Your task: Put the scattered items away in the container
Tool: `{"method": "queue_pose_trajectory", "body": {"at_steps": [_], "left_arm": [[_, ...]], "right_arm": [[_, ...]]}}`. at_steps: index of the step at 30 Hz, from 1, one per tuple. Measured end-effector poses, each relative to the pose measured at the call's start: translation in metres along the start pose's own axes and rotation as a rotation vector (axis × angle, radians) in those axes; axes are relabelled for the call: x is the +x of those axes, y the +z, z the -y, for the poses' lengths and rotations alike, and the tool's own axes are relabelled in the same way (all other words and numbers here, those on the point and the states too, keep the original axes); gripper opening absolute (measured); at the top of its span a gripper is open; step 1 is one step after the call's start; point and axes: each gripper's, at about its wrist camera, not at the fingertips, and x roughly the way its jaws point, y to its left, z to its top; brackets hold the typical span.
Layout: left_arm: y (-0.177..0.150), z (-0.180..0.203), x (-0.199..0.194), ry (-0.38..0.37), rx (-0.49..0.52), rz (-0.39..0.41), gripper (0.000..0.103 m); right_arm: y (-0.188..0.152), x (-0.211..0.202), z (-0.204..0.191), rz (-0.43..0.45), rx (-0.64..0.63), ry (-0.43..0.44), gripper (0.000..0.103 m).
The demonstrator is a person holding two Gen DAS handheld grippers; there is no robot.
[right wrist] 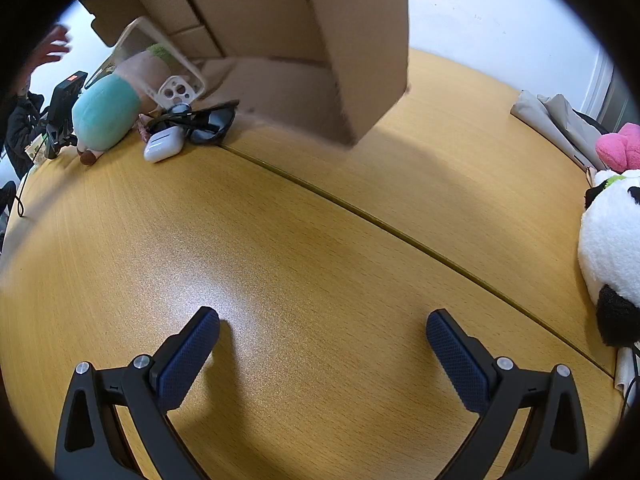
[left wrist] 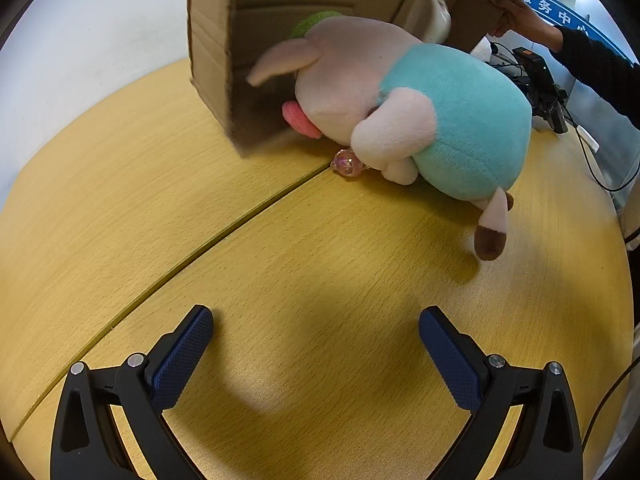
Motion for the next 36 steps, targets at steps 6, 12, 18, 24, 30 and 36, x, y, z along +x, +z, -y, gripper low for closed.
{"method": "queue_pose_trajectory", "body": {"at_steps": [6, 12, 18, 24, 30, 36], "left_arm": [[0.0, 0.0, 0.0, 0.0, 0.0, 0.0, 0.103], [0.0, 0.0, 0.0, 0.0, 0.0, 0.0, 0.103], [0.0, 0.0, -0.004, 0.0, 0.001, 0.0, 0.103], [0.0, 0.0, -0.003, 0.0, 0.001, 0.0, 0.103], [0.002, -0.001, -0.008, -0.001, 0.001, 0.0, 0.103], [0.002, -0.001, -0.01, -0.001, 0.001, 0.0, 0.103]], "right_arm": [[0.001, 0.0, 0.0, 0.0, 0.0, 0.0, 0.103], [0.001, 0.0, 0.0, 0.0, 0.0, -0.001, 0.103], [0.002, 0.0, 0.003, 0.0, 0.0, 0.0, 0.103], [0.002, 0.0, 0.003, 0.0, 0.0, -0.001, 0.103], [0.002, 0.001, 0.003, 0.0, 0.0, -0.001, 0.103], [0.0, 0.001, 0.001, 0.0, -0.001, -0.001, 0.103]]}}
